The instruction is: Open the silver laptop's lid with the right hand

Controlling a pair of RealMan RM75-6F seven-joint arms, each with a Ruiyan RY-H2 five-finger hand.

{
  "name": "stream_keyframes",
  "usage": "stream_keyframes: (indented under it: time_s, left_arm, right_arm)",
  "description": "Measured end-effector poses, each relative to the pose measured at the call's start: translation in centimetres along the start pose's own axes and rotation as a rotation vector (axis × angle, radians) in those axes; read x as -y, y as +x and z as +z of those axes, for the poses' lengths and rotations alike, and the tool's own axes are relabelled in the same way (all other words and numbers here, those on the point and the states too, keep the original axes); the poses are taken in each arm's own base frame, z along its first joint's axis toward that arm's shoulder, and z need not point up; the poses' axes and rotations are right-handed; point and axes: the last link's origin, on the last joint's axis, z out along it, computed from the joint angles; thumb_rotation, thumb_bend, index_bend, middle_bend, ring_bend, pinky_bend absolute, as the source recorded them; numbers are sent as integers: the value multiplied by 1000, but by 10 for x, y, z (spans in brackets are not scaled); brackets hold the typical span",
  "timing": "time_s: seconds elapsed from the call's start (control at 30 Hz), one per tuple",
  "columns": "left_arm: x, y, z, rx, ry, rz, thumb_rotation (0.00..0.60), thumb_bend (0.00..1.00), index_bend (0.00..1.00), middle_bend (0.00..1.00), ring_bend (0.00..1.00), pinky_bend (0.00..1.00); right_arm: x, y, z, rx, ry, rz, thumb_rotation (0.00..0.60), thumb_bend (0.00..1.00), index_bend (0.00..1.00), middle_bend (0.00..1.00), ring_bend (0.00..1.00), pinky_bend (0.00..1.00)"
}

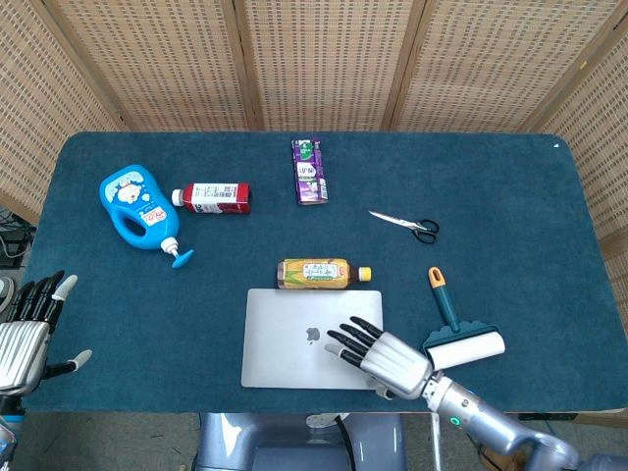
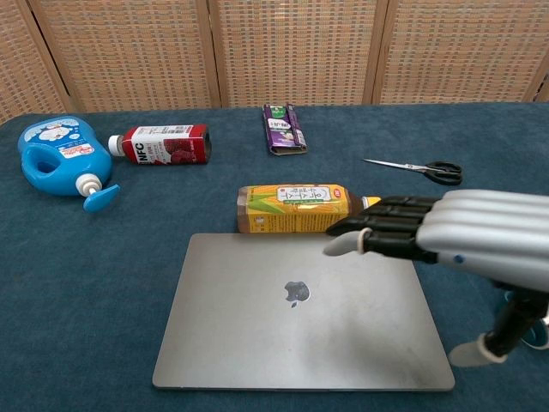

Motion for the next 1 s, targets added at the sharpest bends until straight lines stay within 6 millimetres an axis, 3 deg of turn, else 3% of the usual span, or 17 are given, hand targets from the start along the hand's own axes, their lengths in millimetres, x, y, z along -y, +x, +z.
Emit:
stream_keyframes:
  time_s: [0.13, 0.37, 1.0]
  left_arm:
    - [2, -1, 2, 9, 8, 2, 600, 0, 0, 0, 0, 0]
    - [4, -2, 4, 13, 19, 0, 600, 0, 0, 0, 0, 0]
    - [5, -6, 5, 25, 28, 14, 600, 0, 0, 0, 0, 0]
  right_arm:
    - [16, -8, 31, 15, 45, -31, 600, 92, 27, 0, 0, 0]
    - [33, -15, 66, 41, 64, -45, 600, 220, 41, 0, 0, 0]
    - [53, -39, 99, 43, 51, -30, 600, 269, 38, 0, 0, 0]
